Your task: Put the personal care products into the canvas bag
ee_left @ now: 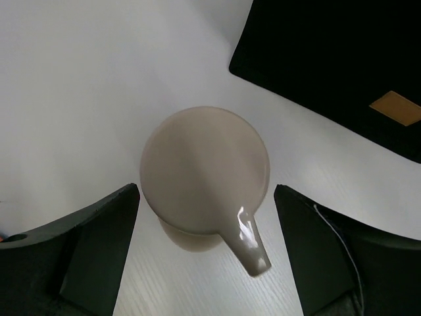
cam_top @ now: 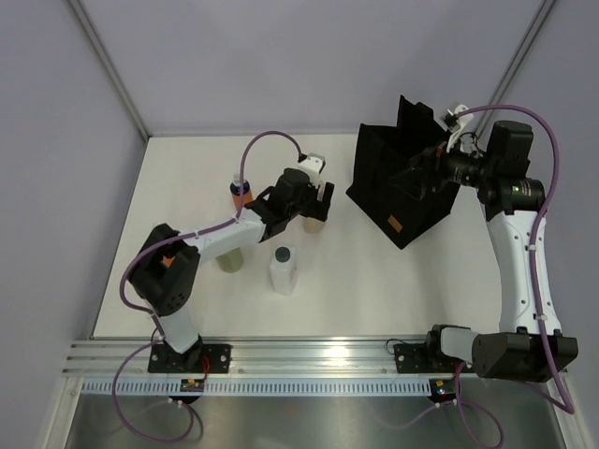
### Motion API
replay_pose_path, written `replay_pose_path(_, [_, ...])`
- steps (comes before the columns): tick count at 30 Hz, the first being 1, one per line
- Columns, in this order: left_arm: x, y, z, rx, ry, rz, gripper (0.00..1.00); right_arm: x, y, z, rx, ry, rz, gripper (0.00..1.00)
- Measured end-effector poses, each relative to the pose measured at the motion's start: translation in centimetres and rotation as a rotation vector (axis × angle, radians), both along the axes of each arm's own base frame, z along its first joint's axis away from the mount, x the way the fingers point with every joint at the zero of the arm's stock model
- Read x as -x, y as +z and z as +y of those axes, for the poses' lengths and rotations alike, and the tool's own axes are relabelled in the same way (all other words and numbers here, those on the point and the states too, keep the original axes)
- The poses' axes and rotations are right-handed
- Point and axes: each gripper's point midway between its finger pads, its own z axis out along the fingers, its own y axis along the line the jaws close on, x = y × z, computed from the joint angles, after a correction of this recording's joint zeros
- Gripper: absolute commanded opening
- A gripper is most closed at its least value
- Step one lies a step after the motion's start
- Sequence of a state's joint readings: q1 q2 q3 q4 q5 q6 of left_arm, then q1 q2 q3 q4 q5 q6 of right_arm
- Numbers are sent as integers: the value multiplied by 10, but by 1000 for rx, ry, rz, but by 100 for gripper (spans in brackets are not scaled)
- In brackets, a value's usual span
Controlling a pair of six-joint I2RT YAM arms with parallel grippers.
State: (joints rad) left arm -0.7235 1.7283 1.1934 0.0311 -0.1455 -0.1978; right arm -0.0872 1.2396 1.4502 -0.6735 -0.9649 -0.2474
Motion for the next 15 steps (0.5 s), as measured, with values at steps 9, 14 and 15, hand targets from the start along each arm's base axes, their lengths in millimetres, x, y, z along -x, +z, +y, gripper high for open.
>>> replay_pose_path(9, [-14,-30,-3,-21,38,-6,52,7,12,3,-6,22,-68,99])
replay_pose_path(14, [-15,-30,-3,-24,37,-13,20,6,12,3,-4,23,-72,100])
replay_pose_path(15, [-15,-30,-3,-24,36,-13,14,6,11,3,-2,24,-73,100])
